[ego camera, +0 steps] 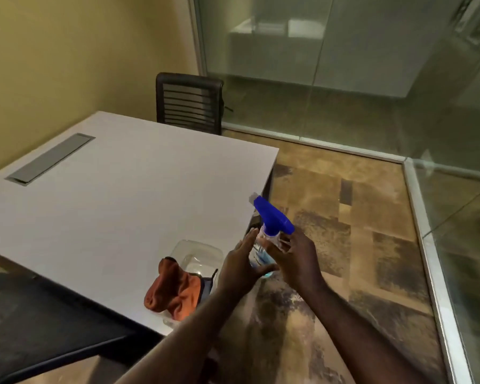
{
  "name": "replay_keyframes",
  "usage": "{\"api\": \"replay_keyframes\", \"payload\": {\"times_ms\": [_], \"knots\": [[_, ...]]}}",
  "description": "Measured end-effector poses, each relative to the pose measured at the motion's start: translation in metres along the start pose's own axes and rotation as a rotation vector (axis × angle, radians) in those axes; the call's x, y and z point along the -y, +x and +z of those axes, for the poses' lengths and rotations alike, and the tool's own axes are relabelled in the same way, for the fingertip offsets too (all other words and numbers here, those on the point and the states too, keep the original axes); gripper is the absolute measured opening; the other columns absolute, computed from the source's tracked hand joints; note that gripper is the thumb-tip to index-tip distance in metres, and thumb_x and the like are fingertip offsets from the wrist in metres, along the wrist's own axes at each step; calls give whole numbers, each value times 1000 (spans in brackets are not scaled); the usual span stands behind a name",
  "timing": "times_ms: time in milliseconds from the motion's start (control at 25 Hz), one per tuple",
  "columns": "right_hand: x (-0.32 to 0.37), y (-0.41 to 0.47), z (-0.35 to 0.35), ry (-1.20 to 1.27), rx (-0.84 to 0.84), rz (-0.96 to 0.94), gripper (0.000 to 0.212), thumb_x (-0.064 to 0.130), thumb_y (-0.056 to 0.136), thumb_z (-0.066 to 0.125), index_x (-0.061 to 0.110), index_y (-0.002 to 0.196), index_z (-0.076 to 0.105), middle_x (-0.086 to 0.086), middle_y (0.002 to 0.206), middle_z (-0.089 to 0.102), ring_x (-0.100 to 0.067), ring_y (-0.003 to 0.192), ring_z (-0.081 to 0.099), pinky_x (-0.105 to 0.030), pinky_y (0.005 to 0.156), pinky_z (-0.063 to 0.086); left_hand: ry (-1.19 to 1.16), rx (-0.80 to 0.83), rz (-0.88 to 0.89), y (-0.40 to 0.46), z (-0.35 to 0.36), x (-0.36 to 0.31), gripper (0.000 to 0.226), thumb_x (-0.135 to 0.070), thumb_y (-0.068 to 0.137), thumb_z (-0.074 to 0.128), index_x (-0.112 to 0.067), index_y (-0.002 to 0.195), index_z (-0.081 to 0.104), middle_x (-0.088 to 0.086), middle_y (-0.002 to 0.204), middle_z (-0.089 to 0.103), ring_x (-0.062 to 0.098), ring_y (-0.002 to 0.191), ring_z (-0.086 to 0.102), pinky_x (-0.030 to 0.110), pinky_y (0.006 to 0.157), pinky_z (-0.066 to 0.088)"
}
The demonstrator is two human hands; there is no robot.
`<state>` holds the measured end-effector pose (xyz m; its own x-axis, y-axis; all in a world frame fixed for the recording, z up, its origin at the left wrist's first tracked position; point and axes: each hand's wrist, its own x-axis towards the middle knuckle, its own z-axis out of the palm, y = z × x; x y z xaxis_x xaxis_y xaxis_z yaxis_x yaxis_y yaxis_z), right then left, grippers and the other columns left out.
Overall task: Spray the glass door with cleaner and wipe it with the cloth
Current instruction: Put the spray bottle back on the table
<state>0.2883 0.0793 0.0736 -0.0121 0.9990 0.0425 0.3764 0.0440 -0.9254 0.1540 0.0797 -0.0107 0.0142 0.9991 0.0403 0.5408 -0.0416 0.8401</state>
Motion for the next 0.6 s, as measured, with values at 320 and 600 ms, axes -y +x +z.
{"api": "replay_keyframes", "payload": {"times_ms": [320, 600], "knots": [[-12, 76, 74, 13, 163, 75, 32, 24, 79, 76, 22, 102, 54, 7, 95, 62, -12, 91, 62, -11, 70, 49, 103, -71, -158, 60, -25, 71, 92, -59, 79, 71, -30, 154, 27, -5, 153, 47, 21, 137, 48, 46, 111, 45], [-19, 121, 115, 6, 276, 145, 50, 25, 81, 74, 10, 124, 53, -6, 120, 63, -22, 111, 60, -27, 88, 47, 198, -105, -274, 94, -35, 101, 90, -65, 83, 61, -26, 155, 23, -2, 153, 46, 25, 135, 49, 46, 107, 48]]}}
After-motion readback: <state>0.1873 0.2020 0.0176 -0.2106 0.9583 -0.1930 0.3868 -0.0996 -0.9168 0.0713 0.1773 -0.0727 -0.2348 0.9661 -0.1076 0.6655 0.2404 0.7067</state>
